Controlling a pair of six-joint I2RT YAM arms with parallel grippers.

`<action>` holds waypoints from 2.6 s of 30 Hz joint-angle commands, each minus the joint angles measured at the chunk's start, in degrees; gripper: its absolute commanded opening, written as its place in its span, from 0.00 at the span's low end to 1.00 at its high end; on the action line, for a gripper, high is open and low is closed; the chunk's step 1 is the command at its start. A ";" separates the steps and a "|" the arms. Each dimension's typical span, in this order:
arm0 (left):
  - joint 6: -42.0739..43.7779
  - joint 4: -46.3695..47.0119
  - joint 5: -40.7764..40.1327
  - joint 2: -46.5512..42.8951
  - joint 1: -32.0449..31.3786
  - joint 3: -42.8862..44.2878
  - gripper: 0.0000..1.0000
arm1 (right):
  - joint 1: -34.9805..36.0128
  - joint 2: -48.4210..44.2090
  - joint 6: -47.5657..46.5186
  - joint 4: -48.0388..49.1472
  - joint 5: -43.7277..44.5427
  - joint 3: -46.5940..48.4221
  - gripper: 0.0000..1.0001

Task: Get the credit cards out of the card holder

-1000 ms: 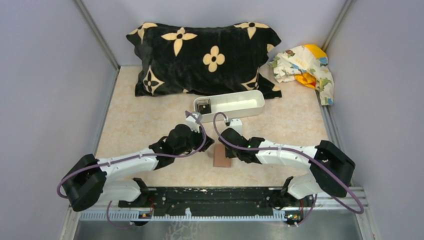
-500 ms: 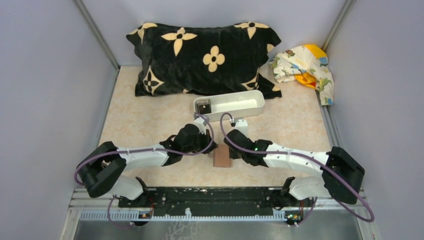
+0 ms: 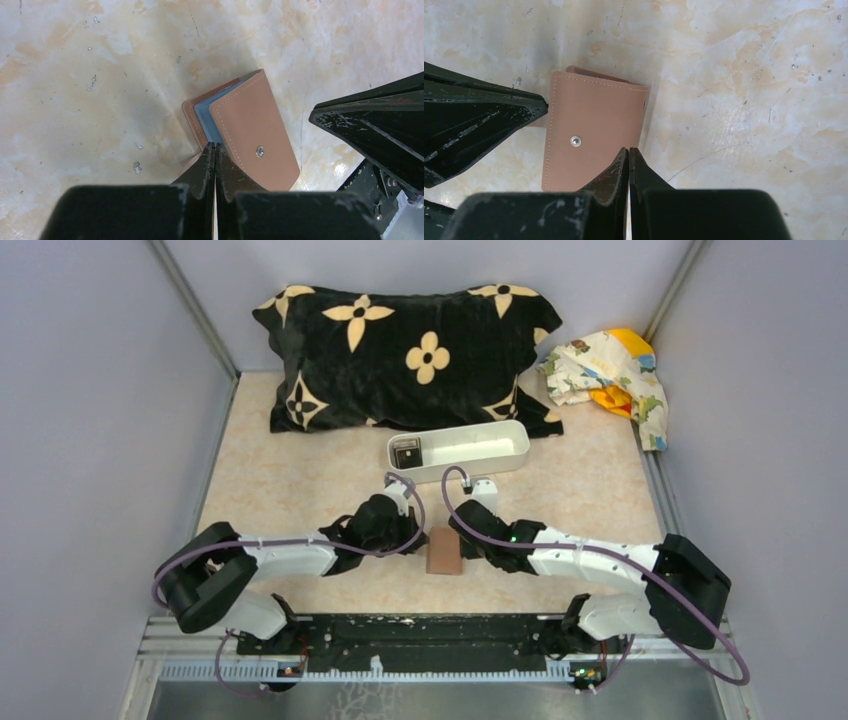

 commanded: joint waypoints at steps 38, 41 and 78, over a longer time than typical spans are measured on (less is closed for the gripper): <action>-3.15 10.58 14.05 7.72 -1.18 5.32 0.00 | -5.43 -12.49 1.66 -2.41 0.34 -5.40 0.00; -3.52 11.61 14.94 10.18 -2.10 6.84 0.00 | -5.95 -15.71 1.34 -4.32 0.92 -5.79 0.00; -5.05 3.39 14.49 30.02 -8.19 25.11 0.68 | -6.51 -33.47 1.49 -12.38 4.70 -6.70 0.06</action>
